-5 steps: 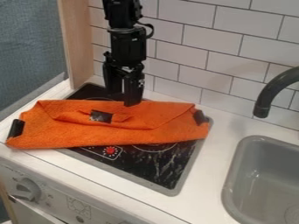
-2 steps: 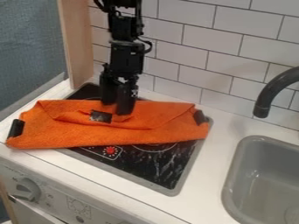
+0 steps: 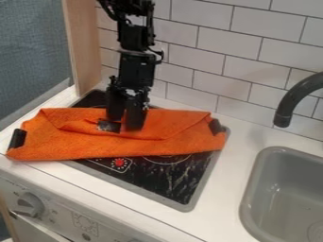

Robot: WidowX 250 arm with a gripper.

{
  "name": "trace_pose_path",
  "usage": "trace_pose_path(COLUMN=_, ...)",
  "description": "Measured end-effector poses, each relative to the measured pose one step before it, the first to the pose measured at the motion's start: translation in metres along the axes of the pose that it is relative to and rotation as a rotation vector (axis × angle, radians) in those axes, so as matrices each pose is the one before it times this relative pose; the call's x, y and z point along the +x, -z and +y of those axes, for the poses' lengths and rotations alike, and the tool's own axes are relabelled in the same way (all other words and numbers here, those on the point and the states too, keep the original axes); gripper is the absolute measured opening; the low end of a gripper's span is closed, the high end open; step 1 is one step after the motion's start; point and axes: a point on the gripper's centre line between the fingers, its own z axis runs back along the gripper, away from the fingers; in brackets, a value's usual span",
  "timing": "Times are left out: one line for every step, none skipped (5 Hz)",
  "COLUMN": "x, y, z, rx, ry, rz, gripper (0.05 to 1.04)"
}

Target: Unfold the cloth from bottom to top left

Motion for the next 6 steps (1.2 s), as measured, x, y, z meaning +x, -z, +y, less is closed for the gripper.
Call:
trace_pose_path(x=0.00296, y=-0.00083, z=0.00235, rx=-0.0009, ry=-0.0078, rz=0.0012, gripper=0.998)
trace_pose_path(x=0.00456, y=0.00556, z=0.0001, rx=-0.0207, ry=0.0096, rz=-0.0006, gripper=0.935)
trace_pose_path(x=0.00242, y=0.00051, z=-0.00022, rx=-0.0025, ry=0.0105, rz=-0.0138, gripper=0.705)
trace_pose_path(x=0.00249, y=0.00211, z=-0.00004, rx=-0.0079, ry=0.0067, rz=-0.0125, gripper=0.391)
trace_pose_path(x=0.00206, y=-0.00002, z=0.00171, rx=0.0108, ry=0.0046, rz=-0.013, gripper=0.164)
trace_pose_path(x=0.00037, y=0.0, z=0.00031, rx=0.002, ry=-0.0061, rz=-0.0024, gripper=0.053)
